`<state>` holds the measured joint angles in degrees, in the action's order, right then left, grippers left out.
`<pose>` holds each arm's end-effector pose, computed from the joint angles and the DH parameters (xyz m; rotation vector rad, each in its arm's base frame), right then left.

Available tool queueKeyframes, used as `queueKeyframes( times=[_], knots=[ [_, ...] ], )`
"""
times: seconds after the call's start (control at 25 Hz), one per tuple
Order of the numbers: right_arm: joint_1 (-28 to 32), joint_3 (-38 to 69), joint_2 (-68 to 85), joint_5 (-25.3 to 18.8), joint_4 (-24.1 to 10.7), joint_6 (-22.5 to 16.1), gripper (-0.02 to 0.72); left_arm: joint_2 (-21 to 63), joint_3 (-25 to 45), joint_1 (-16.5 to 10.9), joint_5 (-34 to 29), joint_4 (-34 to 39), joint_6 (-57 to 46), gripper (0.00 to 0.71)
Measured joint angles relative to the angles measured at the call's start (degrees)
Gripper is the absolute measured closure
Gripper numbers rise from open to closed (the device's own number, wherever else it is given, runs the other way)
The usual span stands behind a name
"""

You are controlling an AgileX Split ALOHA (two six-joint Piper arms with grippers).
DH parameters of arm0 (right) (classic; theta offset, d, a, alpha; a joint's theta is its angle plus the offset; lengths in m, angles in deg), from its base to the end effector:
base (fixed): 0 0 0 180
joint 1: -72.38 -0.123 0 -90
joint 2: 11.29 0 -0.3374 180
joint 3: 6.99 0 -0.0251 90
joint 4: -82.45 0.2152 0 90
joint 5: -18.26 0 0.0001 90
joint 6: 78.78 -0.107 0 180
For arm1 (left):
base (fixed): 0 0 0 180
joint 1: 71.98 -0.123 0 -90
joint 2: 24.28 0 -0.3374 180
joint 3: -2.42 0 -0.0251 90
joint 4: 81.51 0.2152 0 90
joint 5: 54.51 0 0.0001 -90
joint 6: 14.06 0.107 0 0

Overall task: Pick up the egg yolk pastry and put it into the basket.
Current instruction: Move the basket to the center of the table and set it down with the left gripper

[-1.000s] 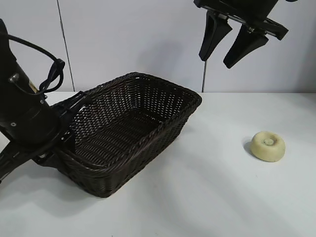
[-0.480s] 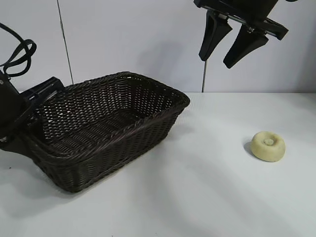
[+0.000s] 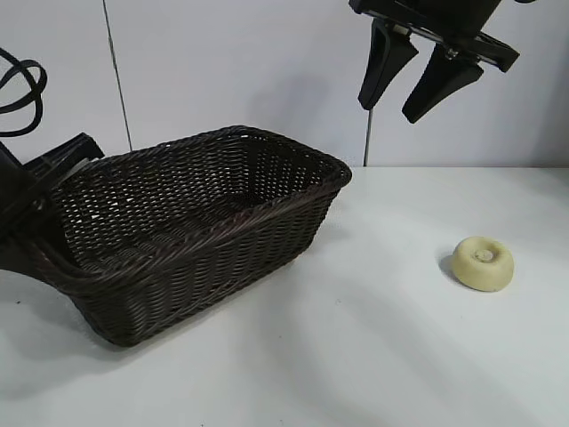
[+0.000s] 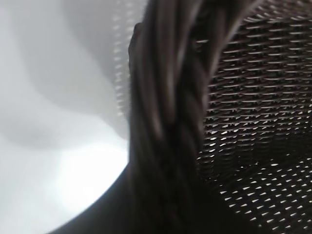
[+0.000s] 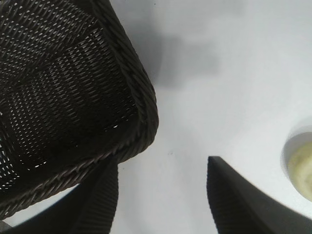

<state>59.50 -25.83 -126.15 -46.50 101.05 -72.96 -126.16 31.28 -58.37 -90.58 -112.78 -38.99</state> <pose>0.3773 0.1180 0.3355 -0.3298 2.7711 0.4741 0.2636 -0.0975 0.2345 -0.8911 2.8497 -0.6385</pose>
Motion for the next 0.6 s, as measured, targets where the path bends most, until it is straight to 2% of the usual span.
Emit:
queueKeyframes(
  times=[0.2,0.44,0.6],
  knots=[
    [0.0,0.0,0.0,-0.24,0.0,0.0,0.302,0.0,-4.46,0.0,-4.26,0.49,5.78,0.611],
    [0.0,0.0,0.0,-0.29,0.0,0.0,0.302,0.0,-13.11,0.0,-9.75,6.01,7.34,0.611],
    [0.0,0.0,0.0,-0.29,0.0,0.0,0.302,-0.53,-14.35,-0.02,-12.35,8.54,7.63,0.611]
  ],
)
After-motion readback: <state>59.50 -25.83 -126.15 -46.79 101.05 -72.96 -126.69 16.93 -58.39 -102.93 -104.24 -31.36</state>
